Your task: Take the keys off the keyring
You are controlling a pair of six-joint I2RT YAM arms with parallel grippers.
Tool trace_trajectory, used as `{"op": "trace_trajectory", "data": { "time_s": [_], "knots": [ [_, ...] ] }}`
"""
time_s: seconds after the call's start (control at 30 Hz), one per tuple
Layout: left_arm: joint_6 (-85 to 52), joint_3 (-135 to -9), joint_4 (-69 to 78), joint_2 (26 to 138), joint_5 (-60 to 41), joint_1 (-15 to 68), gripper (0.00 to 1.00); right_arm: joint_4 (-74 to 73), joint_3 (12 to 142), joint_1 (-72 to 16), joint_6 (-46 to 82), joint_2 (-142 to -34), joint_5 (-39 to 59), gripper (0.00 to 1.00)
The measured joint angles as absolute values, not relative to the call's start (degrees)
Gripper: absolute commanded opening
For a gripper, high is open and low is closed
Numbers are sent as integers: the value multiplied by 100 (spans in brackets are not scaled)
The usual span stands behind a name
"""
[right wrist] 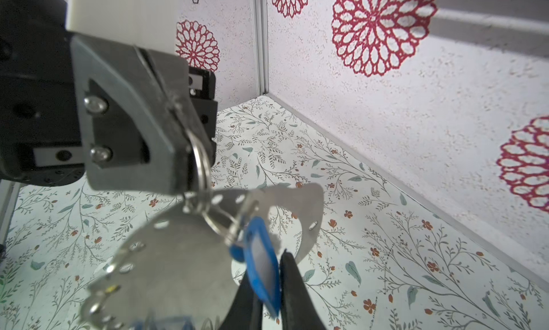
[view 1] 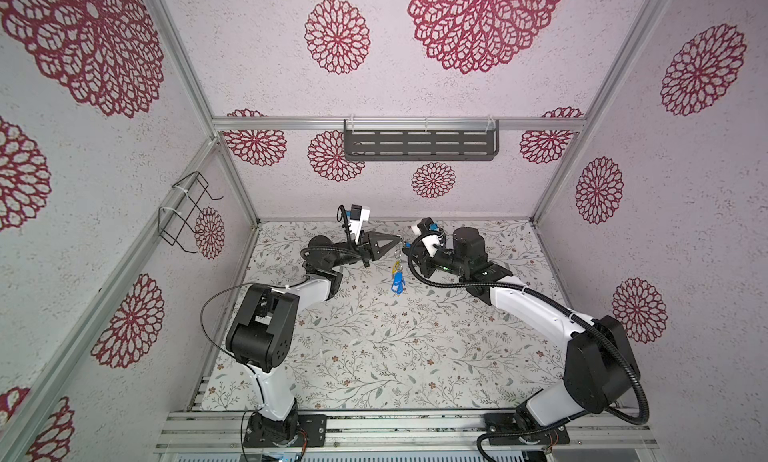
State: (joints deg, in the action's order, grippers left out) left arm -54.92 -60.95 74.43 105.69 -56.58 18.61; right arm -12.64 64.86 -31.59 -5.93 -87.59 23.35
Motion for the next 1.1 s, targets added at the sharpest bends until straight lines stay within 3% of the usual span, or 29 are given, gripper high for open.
{"op": "trace_trajectory", "data": {
  "time_s": [0.07, 0.37, 1.1],
  "knots": [
    [-5575, -6016, 7583, 10575, -5317, 1890, 0, -1352, 6396, -3201, -589, -8698, 2287, 0],
    [-5345, -5671, 7677, 10578, -4125, 2128, 0, -1638, 6160, -3365, -578, -8600, 1968, 0],
    [-4694, -5360, 7487, 10523, -2853, 2418, 0, -2298, 5835, -3437, 161, -8659, 1916, 0]
  ]
}}
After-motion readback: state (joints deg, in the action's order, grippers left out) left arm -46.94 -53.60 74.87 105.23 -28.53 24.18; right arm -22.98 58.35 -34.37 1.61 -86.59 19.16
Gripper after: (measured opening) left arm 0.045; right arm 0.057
